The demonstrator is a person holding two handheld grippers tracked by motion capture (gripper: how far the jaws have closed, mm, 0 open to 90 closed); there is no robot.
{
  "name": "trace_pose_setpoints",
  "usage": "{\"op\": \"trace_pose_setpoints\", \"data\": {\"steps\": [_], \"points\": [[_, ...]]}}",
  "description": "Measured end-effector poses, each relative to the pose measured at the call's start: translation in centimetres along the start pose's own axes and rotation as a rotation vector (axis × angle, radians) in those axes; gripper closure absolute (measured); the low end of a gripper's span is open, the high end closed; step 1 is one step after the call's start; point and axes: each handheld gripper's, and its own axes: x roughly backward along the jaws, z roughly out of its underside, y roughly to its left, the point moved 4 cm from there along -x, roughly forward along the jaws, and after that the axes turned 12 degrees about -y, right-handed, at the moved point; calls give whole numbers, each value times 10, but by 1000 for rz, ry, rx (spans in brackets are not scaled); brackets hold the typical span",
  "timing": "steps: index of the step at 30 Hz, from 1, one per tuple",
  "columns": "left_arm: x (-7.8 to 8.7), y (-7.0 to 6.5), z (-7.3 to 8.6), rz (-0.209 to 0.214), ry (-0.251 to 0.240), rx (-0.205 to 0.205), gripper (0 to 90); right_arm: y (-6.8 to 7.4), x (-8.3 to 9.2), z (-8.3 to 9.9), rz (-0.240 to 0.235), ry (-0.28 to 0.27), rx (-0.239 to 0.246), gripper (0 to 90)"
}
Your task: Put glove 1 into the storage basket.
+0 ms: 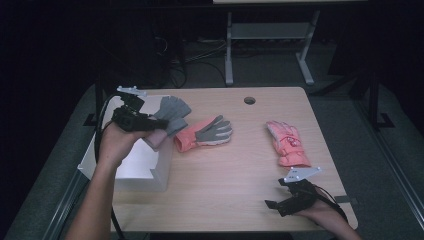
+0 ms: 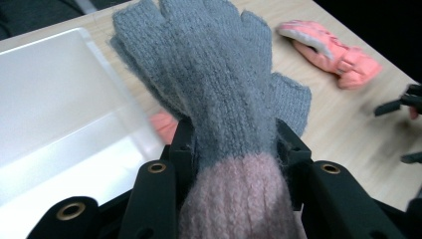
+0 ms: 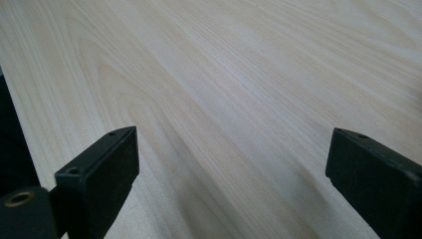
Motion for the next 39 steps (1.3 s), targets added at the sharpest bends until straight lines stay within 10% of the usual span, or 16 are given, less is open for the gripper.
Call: {"op": "trace_pose_setpoints", "data": {"steps": [20, 39], "points": [[-3, 91, 55, -245, 31, 130, 613, 1, 0, 2, -4, 5, 2, 66], [-35, 129, 104, -346, 179, 162, 603, 3, 1, 5, -10, 18, -3, 67]]}}
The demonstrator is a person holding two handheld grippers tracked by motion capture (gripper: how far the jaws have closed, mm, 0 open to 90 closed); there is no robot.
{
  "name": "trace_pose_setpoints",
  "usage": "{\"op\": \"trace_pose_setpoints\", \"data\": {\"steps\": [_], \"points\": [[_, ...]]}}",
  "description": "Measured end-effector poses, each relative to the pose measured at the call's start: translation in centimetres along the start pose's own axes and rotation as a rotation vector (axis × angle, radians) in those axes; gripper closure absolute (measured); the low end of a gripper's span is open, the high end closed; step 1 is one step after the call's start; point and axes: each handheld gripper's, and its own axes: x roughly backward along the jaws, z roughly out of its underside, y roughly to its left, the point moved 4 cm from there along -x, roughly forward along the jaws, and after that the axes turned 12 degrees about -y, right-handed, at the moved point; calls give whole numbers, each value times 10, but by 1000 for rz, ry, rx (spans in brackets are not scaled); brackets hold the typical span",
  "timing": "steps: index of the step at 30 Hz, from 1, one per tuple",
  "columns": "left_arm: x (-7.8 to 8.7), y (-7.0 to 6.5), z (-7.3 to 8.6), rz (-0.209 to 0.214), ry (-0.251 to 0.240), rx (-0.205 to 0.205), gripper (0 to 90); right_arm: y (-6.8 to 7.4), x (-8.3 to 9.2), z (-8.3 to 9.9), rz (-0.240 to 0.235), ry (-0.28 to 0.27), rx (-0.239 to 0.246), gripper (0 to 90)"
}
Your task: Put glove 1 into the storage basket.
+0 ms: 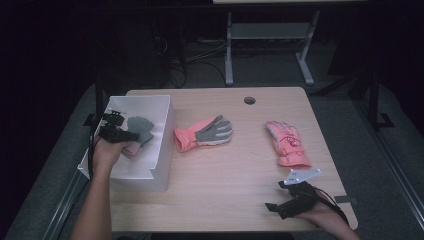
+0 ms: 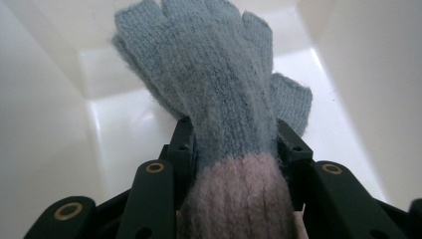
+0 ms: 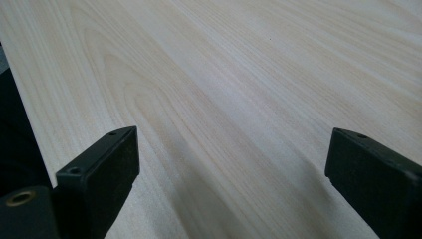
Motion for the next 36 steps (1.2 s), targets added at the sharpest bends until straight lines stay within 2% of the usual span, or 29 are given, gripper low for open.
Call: {"op": "trace_pose_setpoints", "data": {"steps": [6, 8, 11, 13, 16, 17, 20, 21, 26, 33, 36], "points": [[-14, 2, 15, -6, 66, 4, 589, 0, 0, 0, -3, 0, 2, 67], [-17, 2, 19, -18, 78, -5, 582, 0, 0, 0, -5, 1, 2, 69], [-19, 3, 22, -20, 84, 4, 560, 1, 0, 0, -8, 3, 2, 69], [-21, 1, 22, -31, 88, 3, 515, 1, 0, 0, -8, 3, 2, 69], [-25, -1, 23, -35, 95, 4, 351, 2, 0, 0, -8, 2, 3, 69], [-25, -1, 23, -46, 98, 3, 328, 2, 0, 0, -8, 3, 2, 69], [-23, -2, 21, -71, 77, 3, 237, 1, 0, 0, -8, 0, 4, 69], [-22, -3, 19, -68, 61, 11, 218, 1, 0, 0, -8, -1, 3, 69], [-12, -6, 12, -49, 37, -1, 176, 1, 1, 0, -10, -2, 4, 69], [18, -15, -5, 22, -63, -7, 169, 2, -1, 0, -13, 5, 12, 69], [31, -20, -11, 43, -92, -33, 170, 2, -2, 0, -14, 7, 19, 69]]}}
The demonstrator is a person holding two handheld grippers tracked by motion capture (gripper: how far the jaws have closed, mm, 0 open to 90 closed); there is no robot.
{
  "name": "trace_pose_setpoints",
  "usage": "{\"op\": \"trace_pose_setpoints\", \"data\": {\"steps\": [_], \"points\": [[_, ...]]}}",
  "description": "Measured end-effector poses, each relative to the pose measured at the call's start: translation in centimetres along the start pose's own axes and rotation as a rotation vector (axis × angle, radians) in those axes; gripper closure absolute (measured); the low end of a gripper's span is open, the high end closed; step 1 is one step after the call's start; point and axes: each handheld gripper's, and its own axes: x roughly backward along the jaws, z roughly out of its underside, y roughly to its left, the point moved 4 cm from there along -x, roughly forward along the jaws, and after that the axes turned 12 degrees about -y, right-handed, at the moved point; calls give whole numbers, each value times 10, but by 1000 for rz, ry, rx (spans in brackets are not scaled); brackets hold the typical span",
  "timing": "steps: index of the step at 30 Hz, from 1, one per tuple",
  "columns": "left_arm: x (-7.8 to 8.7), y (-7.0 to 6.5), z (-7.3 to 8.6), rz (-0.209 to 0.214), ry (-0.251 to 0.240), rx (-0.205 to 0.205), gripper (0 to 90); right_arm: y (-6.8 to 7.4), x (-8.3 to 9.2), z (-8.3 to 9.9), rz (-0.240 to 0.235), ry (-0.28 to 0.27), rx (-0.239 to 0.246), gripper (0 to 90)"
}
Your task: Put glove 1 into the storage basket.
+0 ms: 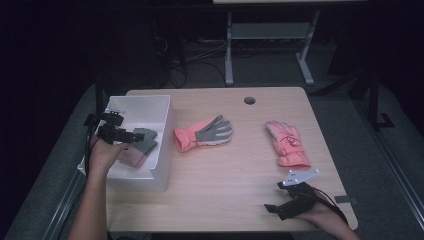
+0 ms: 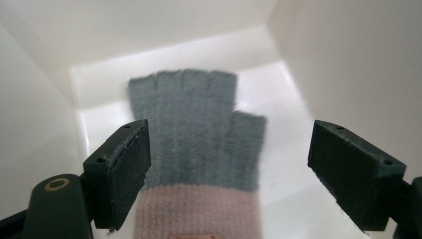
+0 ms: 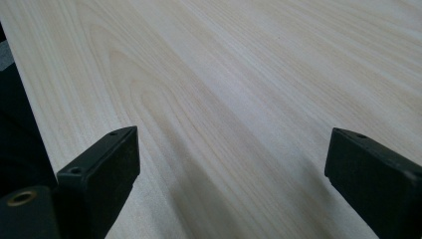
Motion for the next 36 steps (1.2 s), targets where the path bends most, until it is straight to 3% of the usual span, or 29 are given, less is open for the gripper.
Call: {"op": "trace_pose_setpoints", "data": {"steps": [5, 9, 20, 28, 31, 33, 35, 36], "points": [[19, -19, -18, 72, -57, -35, 169, 1, -1, 0, 0, 2, -2, 69], [26, -31, -27, 102, -82, -61, 170, 1, 0, 0, 0, 1, -2, 69], [37, -94, -54, 272, -159, -143, 172, 1, 0, 0, -3, -1, -1, 69], [34, -137, -56, 352, -180, -187, 176, 1, 0, -1, -4, 0, -8, 70], [29, -155, -51, 383, -174, -203, 177, 3, 0, -1, -7, 1, -8, 69], [27, -160, -50, 390, -169, -208, 178, 3, -1, -1, -9, 4, -5, 69], [19, -179, -44, 419, -153, -229, 177, 3, -1, 0, -12, 8, -3, 69], [19, -179, -44, 419, -153, -229, 177, 3, -2, 0, -12, 8, -3, 70]]}}
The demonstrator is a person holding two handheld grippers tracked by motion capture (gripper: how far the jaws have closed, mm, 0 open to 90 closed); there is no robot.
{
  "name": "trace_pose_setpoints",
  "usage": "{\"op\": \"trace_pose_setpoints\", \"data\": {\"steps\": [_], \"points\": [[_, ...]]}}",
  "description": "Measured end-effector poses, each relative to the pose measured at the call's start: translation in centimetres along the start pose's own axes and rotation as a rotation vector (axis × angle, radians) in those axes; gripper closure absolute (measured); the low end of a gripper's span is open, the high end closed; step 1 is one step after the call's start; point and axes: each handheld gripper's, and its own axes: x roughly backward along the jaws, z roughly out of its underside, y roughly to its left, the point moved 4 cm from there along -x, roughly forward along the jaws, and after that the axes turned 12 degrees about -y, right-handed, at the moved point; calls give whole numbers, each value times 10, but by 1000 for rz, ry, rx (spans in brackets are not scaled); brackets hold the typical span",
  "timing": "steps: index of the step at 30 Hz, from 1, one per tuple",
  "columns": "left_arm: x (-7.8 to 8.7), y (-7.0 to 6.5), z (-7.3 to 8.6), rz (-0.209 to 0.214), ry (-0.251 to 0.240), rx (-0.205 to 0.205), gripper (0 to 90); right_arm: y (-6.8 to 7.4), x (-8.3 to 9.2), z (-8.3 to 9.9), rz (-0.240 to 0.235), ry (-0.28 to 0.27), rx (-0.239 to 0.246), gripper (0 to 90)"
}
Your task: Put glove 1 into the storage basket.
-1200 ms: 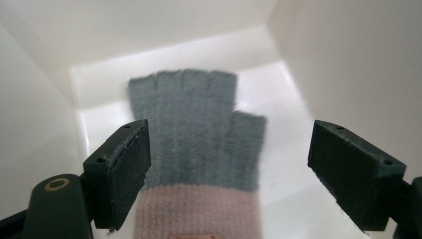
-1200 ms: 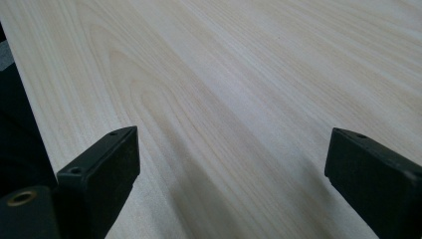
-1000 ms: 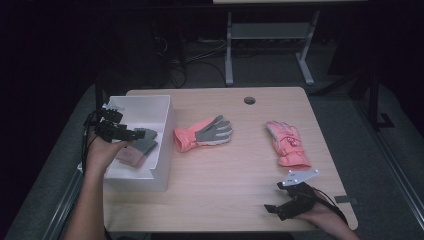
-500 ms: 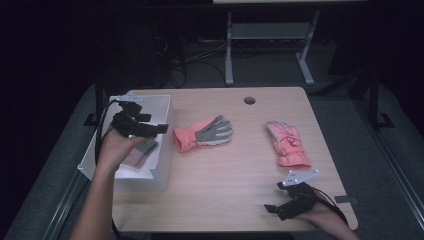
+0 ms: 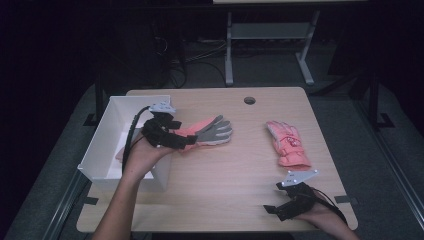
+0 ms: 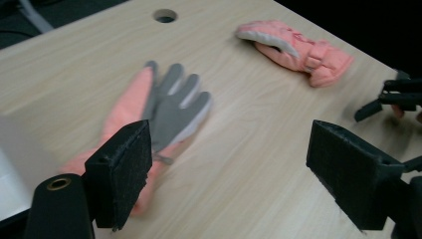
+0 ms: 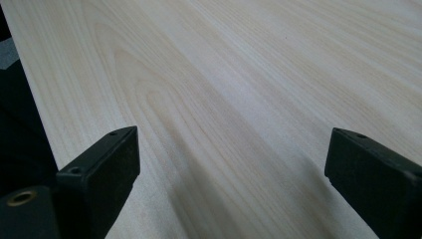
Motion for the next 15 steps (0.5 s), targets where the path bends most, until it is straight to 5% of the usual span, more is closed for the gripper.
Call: {"op": "trace_pose_setpoints", "data": {"steps": [7, 15], "points": [[-35, -22, 5, 35, 24, -36, 196, 0, 1, 0, 2, -1, 1, 70], [-69, -23, 16, 17, 63, -44, 274, 1, 1, -1, -2, -4, 4, 69]]}}
